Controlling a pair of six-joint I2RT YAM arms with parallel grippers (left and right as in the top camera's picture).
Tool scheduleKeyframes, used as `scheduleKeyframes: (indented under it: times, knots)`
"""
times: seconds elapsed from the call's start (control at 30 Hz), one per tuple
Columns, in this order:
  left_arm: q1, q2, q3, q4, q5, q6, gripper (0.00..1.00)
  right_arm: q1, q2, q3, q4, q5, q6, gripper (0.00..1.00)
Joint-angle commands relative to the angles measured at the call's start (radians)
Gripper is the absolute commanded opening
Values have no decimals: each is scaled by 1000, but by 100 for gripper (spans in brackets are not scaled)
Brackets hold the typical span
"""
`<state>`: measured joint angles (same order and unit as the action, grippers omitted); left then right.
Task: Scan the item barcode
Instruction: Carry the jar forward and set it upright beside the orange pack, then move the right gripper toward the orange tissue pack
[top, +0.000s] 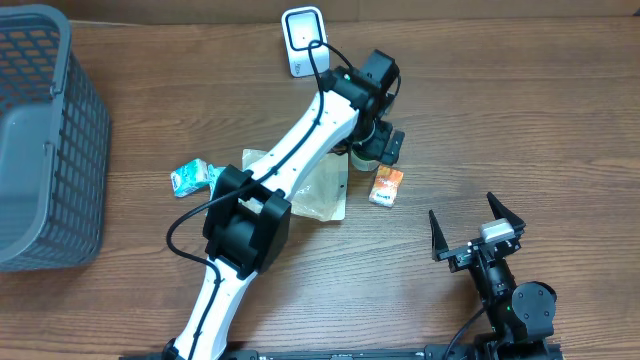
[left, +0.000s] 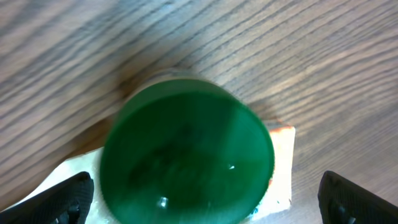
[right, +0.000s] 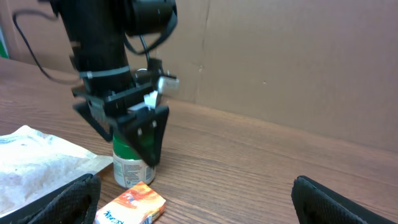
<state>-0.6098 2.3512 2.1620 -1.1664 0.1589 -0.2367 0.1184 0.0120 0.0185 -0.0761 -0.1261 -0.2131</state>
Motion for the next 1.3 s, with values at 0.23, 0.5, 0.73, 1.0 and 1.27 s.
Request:
scheduleKeyframes:
  times: [0.23,0.5,0.73,1.0,1.27]
  knots:
    - [148,-172,331,-278,-36,53,99,-3,-9,-10,4,5,6,100]
    - [349,-394,361,-423,-95,54,100,-3,-9,-10,4,5,3,100]
    - [525,-492,361,-515,-102,54,100,-3,-9,-10,5,6,3,100]
    - [662,-494,360,-523,-126,54,100,-2,-9,-10,95,-141,274,100]
    - [695,-493,360,-523,-126,54,100,-2,-8,25,1,-273,378,100]
